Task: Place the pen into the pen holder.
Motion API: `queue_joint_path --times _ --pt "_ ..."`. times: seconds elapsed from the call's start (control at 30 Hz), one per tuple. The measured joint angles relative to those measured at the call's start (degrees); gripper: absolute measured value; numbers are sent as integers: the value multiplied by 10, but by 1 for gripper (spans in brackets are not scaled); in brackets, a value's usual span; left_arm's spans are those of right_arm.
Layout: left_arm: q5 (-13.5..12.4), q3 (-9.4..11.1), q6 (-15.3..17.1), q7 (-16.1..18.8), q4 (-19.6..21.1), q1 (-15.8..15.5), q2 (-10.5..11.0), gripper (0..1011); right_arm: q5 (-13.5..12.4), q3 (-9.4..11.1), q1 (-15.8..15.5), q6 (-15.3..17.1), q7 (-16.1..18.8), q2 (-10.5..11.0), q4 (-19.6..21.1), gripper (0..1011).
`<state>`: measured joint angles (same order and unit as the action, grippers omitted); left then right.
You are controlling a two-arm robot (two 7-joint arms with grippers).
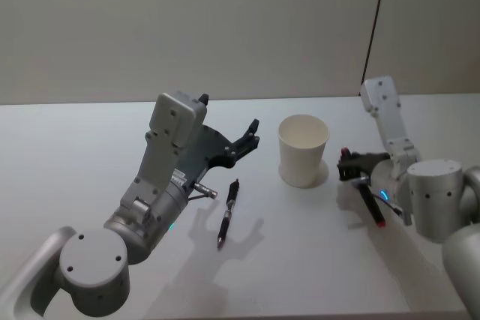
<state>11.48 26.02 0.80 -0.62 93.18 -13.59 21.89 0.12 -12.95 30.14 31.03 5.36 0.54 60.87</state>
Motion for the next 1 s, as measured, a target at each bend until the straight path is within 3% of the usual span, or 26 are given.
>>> queue_joint_path --times 0.5,0.93,1.0 --pt "0 0 0 0 0 0 0 1004 17 5 -18 -89 26 14 62 165" --pt "0 0 0 0 0 0 0 1004 25 9 -19 -189 43 20 84 165" --pt "0 0 0 0 0 0 0 1004 21 9 -16 -218 46 19 82 165"
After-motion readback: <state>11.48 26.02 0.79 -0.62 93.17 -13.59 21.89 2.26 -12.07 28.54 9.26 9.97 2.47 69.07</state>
